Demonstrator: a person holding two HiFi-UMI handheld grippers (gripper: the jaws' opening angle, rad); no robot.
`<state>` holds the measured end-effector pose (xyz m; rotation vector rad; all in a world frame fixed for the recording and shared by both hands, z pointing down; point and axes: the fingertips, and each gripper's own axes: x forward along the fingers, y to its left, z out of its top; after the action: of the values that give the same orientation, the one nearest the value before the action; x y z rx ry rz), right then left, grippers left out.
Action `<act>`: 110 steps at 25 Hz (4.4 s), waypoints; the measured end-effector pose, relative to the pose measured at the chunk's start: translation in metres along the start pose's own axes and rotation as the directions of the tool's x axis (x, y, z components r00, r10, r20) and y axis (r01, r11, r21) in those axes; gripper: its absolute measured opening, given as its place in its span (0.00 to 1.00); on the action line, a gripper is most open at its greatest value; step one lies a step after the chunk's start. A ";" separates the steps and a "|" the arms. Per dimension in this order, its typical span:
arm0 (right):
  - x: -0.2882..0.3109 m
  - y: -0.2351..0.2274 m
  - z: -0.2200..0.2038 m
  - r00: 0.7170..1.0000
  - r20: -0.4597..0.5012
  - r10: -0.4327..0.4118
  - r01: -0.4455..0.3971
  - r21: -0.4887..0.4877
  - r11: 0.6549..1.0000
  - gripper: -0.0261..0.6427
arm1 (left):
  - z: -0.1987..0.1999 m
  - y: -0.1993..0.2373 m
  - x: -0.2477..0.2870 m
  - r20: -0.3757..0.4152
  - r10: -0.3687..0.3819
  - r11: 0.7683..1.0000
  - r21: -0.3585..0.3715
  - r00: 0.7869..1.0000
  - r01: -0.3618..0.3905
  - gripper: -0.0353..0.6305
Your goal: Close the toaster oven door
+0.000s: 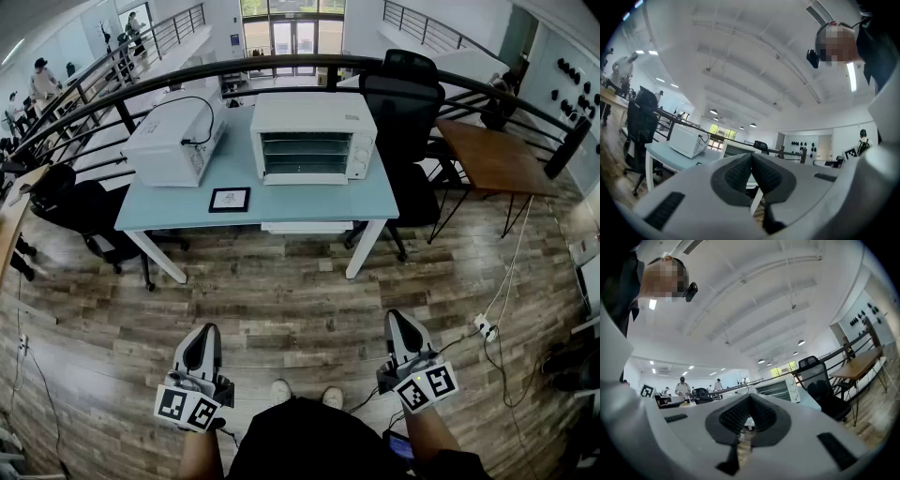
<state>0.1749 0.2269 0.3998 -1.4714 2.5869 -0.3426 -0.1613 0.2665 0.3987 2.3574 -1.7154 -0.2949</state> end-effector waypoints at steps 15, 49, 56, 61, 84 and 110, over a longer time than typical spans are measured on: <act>0.020 0.008 0.000 0.999 0.038 -0.033 0.030 0.064 0.998 0.03 | 0.014 0.017 0.031 0.017 -0.066 0.998 0.003 0.998 0.066 0.07; 0.057 0.039 -0.005 0.983 0.066 -0.169 0.171 -0.023 0.985 0.53 | 0.043 0.084 0.026 0.035 -0.022 0.999 0.033 0.999 0.021 0.65; 0.117 0.008 0.011 0.992 0.095 -0.085 0.087 -0.011 0.996 0.53 | 0.057 0.100 0.061 0.080 0.054 0.997 0.047 0.995 -0.057 0.65; 0.156 -0.036 0.023 0.993 0.100 -0.062 0.062 0.009 0.998 0.53 | 0.055 0.095 0.108 0.091 0.076 0.996 0.038 0.993 -0.079 0.65; 0.233 -0.192 0.018 1.000 0.002 -0.016 0.016 0.034 0.999 0.50 | -0.009 0.070 0.264 -0.020 0.126 0.989 0.085 0.992 -0.124 0.64; 0.321 -0.250 -0.157 0.925 -0.353 -0.138 0.187 0.107 0.977 0.47 | -0.193 0.168 0.360 -0.359 0.117 0.944 -0.248 0.926 -0.216 0.64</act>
<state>0.1809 -0.1537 0.6132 -1.7118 2.6272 -0.8567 -0.1510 -0.1172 0.6180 1.9105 -1.5763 -0.0880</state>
